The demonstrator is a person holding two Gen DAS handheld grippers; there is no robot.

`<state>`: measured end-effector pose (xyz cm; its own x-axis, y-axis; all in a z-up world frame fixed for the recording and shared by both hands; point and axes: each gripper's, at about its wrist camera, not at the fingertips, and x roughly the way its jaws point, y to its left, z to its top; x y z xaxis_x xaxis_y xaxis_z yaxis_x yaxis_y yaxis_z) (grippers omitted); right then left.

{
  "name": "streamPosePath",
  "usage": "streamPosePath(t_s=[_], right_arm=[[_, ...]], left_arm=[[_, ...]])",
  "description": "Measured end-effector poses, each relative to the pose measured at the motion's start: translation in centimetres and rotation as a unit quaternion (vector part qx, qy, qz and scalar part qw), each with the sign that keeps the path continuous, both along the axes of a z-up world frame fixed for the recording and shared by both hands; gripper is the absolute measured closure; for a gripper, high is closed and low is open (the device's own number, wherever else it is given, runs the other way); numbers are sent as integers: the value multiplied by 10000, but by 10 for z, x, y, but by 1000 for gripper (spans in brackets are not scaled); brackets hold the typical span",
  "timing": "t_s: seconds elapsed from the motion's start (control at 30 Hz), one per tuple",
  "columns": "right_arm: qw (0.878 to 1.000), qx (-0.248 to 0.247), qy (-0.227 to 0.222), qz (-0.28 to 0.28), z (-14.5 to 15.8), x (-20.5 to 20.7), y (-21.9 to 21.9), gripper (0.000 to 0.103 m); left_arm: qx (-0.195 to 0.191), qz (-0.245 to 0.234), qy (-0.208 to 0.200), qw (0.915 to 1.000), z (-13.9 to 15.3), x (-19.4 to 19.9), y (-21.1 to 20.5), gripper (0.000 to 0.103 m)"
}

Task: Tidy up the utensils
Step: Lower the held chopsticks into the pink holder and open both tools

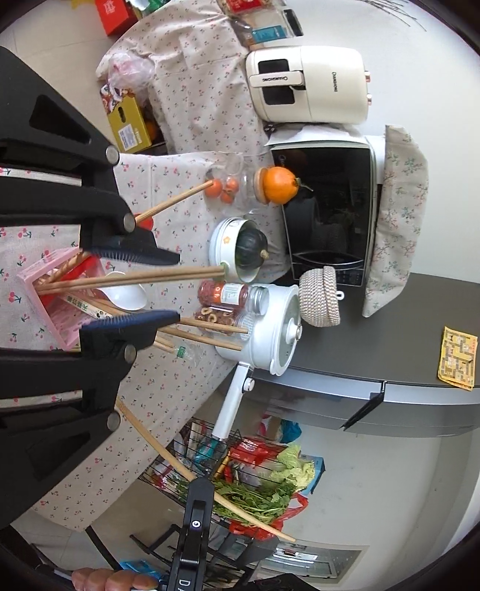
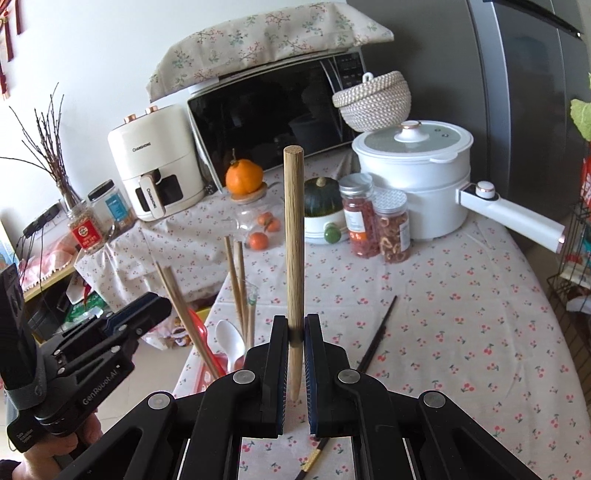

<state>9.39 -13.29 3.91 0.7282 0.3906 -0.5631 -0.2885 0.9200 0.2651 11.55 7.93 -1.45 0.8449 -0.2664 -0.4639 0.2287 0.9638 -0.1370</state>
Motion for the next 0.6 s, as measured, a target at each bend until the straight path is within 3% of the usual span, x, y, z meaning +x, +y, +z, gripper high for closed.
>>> streamPosePath(t_s=[0.03, 0.07, 0.3, 0.6], right_arm=[[10000, 18, -11, 27, 1, 0, 2, 97], [10000, 35, -24, 54, 2, -1, 4, 97], [9994, 179, -66, 306, 8, -1, 25, 97], [9981, -111, 245, 562, -13, 15, 63, 97]], left_arm=[[-61, 17, 72, 10000, 0, 0, 3, 56], [-109, 44, 151, 9998, -1, -1, 6, 54], [51, 293, 824, 9962, -13, -10, 19, 53], [374, 343, 1277, 9905, -34, -16, 30, 51]])
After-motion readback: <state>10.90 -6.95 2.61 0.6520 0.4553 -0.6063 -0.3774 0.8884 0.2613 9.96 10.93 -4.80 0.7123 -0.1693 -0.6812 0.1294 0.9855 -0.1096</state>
